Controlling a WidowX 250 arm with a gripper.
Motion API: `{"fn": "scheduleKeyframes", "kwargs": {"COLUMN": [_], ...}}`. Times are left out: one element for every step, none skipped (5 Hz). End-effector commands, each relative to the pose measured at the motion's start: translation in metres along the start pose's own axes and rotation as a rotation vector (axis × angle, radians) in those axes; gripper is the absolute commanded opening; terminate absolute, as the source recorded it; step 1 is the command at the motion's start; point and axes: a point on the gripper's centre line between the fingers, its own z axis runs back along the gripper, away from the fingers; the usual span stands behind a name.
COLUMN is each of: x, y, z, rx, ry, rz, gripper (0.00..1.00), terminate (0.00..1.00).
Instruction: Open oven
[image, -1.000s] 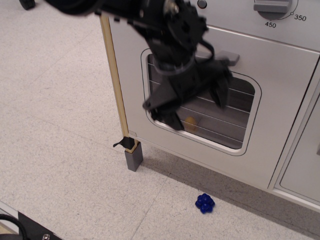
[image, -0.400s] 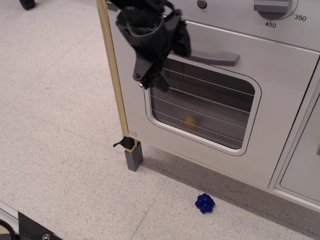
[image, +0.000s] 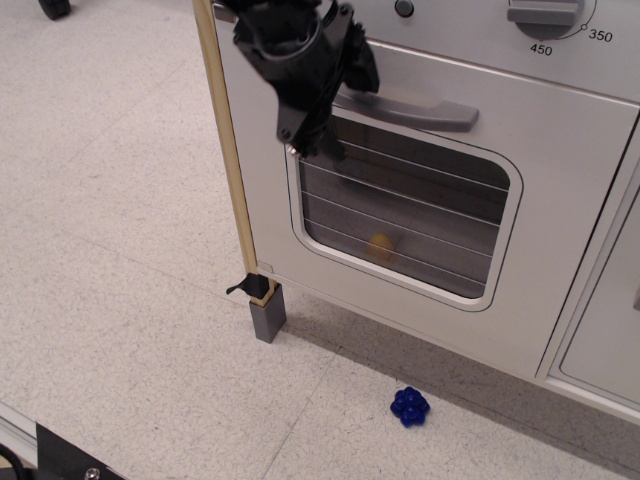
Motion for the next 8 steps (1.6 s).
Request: {"fn": "scheduleKeyframes", "kwargs": {"x": [-0.002, -0.007, -0.007, -0.002, 0.010, 0.012, -0.011, -0.038], "y": [0.004, 0.017, 0.030, 0.051, 0.065, 0.067, 0.044, 0.021], "z": [-0.007, -0.007, -0.005, 0.007, 0.015, 0.022, 0.040, 0.067], "rx": [0.001, 0.023, 0.060, 0.077, 0.122, 0.119, 0.084, 0.033], "ry": [0.013, 0.020, 0.031, 0.043, 0.030, 0.046, 0.115, 0.209], "rz": [-0.052, -0.081, -0.139, -0.209, -0.286, -0.350, -0.432, -0.492], "gripper": [1.00, 1.00, 1.00, 1.00, 1.00, 1.00, 1.00, 1.00], "terminate": [0.00, 0.00, 0.00, 0.00, 0.00, 0.00, 0.00, 0.00]}}
